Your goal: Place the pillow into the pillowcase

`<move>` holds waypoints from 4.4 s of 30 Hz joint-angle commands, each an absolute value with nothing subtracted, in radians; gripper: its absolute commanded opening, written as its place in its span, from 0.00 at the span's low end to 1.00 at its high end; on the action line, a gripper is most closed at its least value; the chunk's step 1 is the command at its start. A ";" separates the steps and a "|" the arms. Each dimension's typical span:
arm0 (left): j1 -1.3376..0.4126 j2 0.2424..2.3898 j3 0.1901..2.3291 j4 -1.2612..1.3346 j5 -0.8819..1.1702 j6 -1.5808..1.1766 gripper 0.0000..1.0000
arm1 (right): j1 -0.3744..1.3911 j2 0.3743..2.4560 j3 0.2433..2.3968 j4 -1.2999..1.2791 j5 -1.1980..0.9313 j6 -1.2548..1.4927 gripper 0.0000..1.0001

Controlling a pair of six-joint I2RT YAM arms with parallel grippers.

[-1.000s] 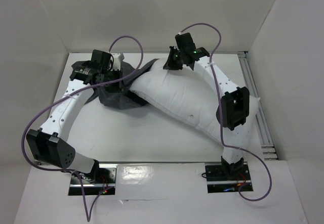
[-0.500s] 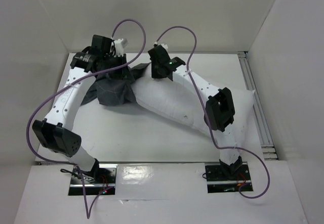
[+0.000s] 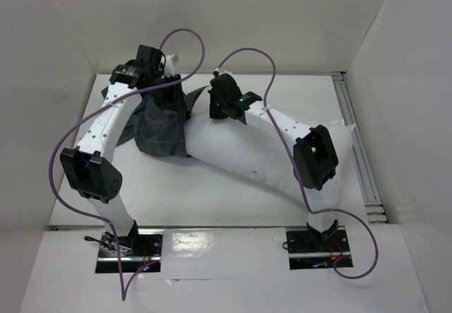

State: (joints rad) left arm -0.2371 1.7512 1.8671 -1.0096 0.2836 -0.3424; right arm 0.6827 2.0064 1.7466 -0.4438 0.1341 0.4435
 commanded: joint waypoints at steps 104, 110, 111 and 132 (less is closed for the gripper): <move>-0.238 1.858 2.173 -0.810 0.414 -0.374 0.08 | 0.678 1.624 1.146 0.143 0.249 0.508 0.00; -0.366 1.655 1.856 -0.811 0.218 -0.337 0.80 | 0.669 1.637 1.176 0.124 0.197 0.508 0.00; -0.412 1.634 1.797 -0.802 0.160 -0.348 0.89 | 0.669 1.637 1.177 0.124 0.196 0.508 0.00; -0.519 1.585 1.633 -0.684 0.041 -0.454 0.00 | 0.669 1.640 1.235 0.104 0.160 0.499 0.00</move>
